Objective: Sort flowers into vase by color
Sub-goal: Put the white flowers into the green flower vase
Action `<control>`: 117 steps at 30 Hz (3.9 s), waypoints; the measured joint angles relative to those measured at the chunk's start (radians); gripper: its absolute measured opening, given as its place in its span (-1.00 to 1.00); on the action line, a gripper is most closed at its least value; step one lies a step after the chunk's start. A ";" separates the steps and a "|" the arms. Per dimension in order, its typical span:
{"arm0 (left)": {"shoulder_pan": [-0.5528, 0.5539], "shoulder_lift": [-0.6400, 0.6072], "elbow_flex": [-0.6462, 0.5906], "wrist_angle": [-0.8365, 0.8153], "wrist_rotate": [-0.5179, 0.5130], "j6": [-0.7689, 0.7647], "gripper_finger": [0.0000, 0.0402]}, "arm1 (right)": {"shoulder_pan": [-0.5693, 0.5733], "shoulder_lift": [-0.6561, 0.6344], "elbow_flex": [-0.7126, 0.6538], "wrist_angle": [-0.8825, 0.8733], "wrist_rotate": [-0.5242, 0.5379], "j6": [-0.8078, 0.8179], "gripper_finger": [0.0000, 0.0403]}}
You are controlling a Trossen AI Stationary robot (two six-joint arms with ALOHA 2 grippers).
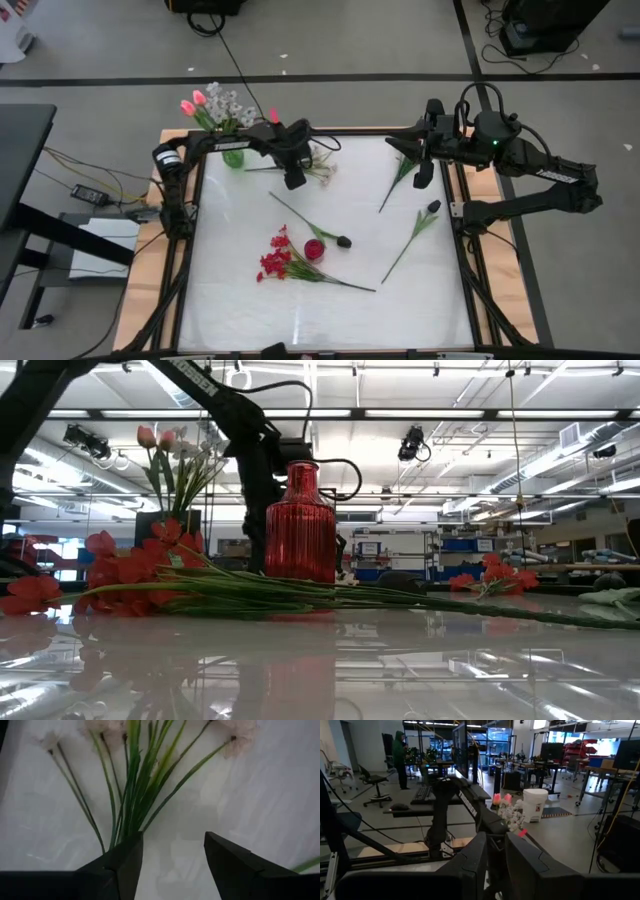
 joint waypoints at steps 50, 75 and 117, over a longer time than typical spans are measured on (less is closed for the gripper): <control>-0.033 -0.276 0.035 -0.059 -0.244 -0.110 -0.99 | 0.001 0.000 0.000 0.007 0.000 0.000 -0.60; -0.729 -0.903 -0.492 0.064 -1.568 -1.046 -1.00 | 0.001 0.000 0.000 0.007 0.000 0.000 -0.60; -0.905 -0.796 -0.170 0.006 -1.235 -0.663 -1.00 | 0.001 0.000 0.000 0.006 0.000 0.000 -0.60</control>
